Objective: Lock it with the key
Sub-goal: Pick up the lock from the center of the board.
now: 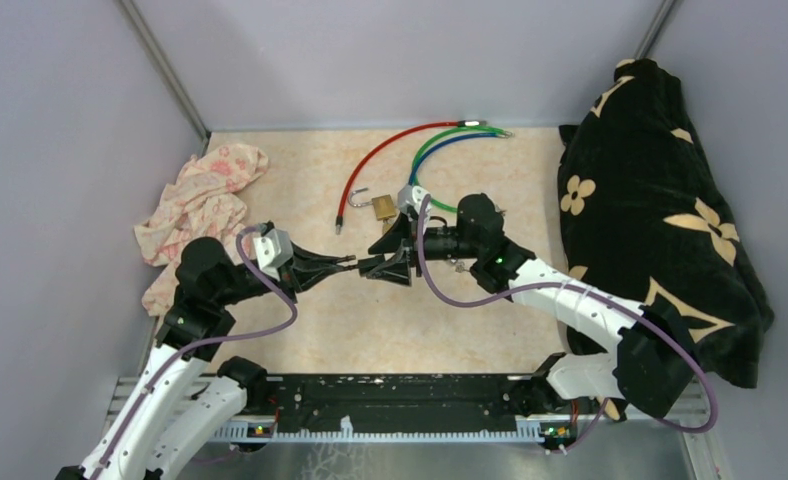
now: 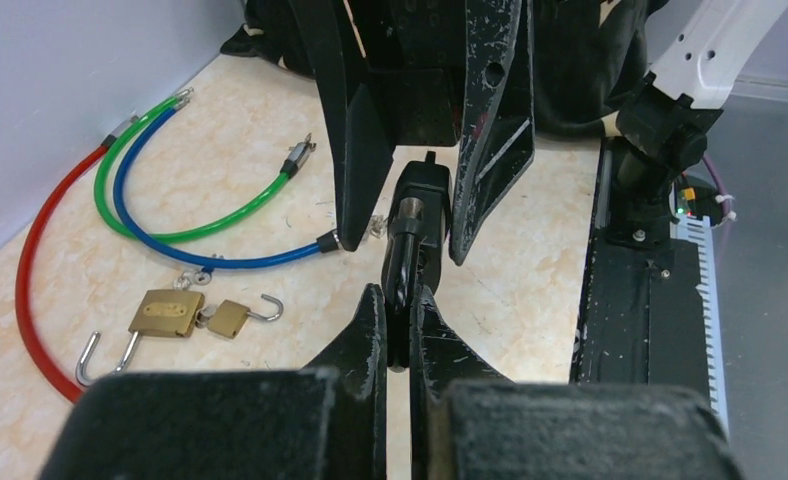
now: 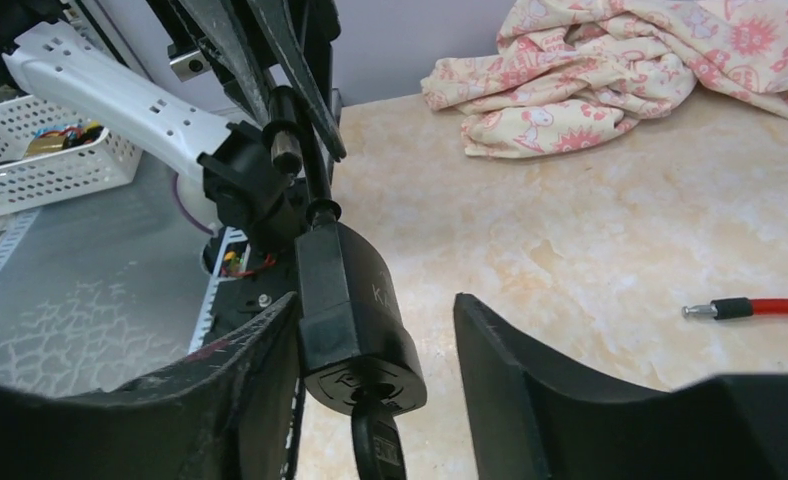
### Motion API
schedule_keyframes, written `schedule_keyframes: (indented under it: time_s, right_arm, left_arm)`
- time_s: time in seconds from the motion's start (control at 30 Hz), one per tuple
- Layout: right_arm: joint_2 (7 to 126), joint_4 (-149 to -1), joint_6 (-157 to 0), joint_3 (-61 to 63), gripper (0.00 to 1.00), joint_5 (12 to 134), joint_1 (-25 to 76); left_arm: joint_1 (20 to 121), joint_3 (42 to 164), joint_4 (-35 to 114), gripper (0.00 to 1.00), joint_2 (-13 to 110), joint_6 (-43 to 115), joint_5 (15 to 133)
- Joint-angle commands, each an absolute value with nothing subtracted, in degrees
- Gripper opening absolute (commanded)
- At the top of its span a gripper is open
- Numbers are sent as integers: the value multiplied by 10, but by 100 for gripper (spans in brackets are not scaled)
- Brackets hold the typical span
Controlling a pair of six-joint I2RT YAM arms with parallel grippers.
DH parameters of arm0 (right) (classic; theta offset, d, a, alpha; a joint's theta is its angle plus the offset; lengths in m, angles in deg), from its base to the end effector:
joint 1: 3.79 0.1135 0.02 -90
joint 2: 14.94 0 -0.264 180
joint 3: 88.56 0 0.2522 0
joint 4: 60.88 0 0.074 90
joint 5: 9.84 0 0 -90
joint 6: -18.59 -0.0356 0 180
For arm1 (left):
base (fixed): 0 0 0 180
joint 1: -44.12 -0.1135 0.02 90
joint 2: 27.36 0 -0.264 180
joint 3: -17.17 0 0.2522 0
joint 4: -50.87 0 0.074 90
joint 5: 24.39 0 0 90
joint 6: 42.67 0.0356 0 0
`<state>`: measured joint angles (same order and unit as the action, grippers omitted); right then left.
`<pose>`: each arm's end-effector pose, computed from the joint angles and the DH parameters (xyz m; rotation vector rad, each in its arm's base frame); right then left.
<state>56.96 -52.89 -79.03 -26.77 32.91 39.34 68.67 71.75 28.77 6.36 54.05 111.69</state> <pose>0.1897 0.2135 0.3165 -1.1519 1.3434 1.3178 0.1119 -0.0793 0.3477 1.0252 1.3013 -0.8745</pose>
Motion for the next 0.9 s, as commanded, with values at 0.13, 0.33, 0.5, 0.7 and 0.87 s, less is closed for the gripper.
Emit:
schedule_keyframes:
  time_s: [0.13,0.33,0.5,0.7,0.87]
  right_arm:
    - [576,-530,-778,-240,58,298,400]
    - [589,-525,-801,-224,0,283,408]
    - [580,-508,-842,-221,0,283,410]
    - [565,-569,-878,-199,0,338,409]
    - [564,-580,-935,-187,0,388,408]
  left_arm:
    - [688,721,367,0,51,511,1132]
    - [688,714,384,0,52,514,1128]
    - [688,696,374,17,46,536,1111]
    - [688,698,312,81,3,824,1066]
    - [688,710,201,77,-37,1105,1120]
